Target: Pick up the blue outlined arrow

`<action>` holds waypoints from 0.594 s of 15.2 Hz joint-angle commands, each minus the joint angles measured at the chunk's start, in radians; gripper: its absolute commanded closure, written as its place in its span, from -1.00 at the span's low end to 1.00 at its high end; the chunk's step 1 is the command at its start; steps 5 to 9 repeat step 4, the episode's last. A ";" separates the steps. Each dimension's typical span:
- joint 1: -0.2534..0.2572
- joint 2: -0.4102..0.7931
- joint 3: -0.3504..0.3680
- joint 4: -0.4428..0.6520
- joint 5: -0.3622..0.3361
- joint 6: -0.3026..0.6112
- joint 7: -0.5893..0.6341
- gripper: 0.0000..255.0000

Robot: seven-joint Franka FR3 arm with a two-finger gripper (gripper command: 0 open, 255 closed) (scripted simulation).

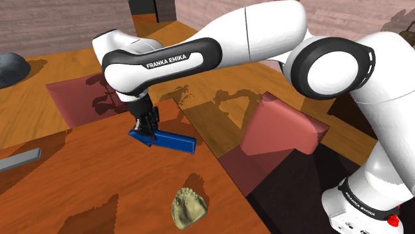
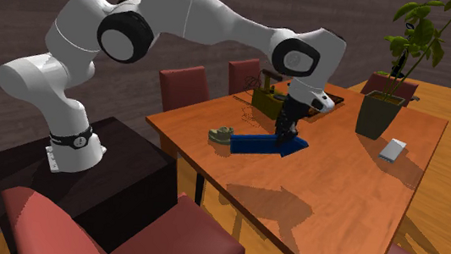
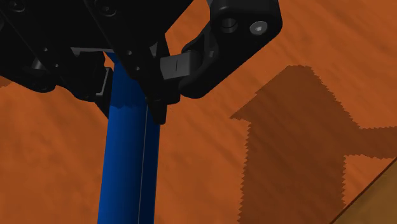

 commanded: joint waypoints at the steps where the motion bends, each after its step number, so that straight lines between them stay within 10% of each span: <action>1: 0.004 0.000 0.001 0.025 0.001 -0.025 -0.001 1.00; 9: 0.006 -0.002 0.001 0.038 0.002 -0.039 -0.001 1.00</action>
